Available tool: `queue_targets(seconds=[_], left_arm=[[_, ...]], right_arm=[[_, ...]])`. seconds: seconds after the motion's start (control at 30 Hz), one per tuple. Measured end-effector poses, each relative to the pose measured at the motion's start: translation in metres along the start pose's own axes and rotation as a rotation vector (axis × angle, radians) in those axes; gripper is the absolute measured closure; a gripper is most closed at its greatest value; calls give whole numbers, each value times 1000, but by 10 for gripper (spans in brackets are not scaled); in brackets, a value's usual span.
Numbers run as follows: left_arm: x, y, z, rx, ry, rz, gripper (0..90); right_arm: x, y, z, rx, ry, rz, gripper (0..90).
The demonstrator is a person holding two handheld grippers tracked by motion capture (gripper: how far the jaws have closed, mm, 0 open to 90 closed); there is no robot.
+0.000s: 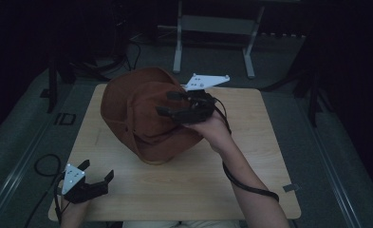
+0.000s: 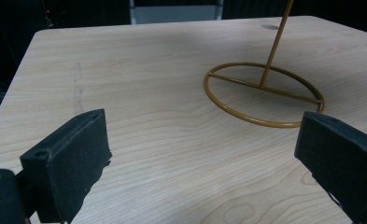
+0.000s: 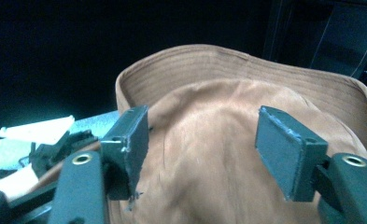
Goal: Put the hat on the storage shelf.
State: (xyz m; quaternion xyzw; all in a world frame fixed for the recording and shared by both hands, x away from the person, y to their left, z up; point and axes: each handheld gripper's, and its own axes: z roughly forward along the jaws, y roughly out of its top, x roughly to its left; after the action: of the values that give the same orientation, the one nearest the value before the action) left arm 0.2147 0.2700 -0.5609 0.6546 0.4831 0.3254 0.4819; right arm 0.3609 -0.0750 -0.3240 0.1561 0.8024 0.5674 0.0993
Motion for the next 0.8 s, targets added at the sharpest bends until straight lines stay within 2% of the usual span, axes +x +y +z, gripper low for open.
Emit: queue_targets(seconds=[0.13, 0.23, 0.27, 0.3, 0.37, 0.43, 0.6, 0.8], left_arm=[[-1, -1, 1, -2, -5, 1, 37], [-1, -1, 2, -2, -5, 1, 37], [-1, -2, 3, 0, -17, 4, 37], [-1, -2, 3, 1, -14, 9, 37], [-1, -3, 4, 4, -12, 10, 37], [0, -3, 5, -1, -10, 4, 37], [0, -4, 6, 2, -7, 21, 37], [-1, -4, 7, -1, -16, 22, 37]], right_arm=[[-4, -11, -17, 3, -15, 5, 277], [-7, -16, -26, -11, -8, 23, 251], [-9, -19, -31, -15, -9, 32, 233], [-12, -25, -41, -6, -2, 19, 182], [-15, -31, -49, -16, -13, 34, 180], [-18, -36, -56, -12, -12, 48, 140], [-27, -50, -76, -15, -56, 60, 140], [-34, -66, -99, -9, -122, 47, 140]])
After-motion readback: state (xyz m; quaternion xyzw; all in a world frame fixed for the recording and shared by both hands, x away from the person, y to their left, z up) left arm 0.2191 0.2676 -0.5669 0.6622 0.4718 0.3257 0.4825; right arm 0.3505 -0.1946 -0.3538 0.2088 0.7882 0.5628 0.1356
